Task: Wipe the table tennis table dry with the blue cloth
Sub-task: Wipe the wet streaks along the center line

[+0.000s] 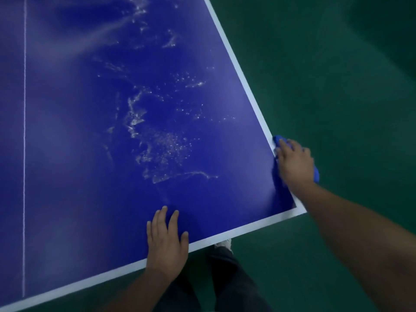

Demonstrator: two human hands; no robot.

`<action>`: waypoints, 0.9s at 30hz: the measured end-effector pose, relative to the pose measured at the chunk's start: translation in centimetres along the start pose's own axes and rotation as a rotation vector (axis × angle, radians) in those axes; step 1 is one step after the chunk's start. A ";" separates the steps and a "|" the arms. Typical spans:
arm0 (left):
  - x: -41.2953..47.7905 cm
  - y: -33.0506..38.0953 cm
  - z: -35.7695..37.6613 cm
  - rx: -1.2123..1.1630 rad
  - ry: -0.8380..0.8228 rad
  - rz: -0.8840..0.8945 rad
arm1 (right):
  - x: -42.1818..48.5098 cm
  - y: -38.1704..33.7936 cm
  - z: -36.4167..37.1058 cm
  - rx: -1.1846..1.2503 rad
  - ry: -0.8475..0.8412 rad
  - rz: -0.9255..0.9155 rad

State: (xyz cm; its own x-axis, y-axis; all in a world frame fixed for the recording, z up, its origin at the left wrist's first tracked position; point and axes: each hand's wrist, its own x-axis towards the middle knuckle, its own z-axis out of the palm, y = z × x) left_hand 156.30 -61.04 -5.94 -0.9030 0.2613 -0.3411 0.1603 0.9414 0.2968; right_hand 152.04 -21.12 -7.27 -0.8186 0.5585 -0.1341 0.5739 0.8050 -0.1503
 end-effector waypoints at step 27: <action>-1.5 -2.8 0.3 -0.039 0.111 -0.262 | -17.0 -11.2 5.8 0.055 -0.095 -1.188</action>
State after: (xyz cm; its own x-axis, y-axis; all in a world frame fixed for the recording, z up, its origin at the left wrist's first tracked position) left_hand 157.27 -64.02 -6.54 -0.9501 -0.0168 -0.3115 -0.0977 0.9643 0.2460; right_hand 159.65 -40.75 -8.97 -0.8345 -0.5491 0.0452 -0.5393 0.7974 -0.2708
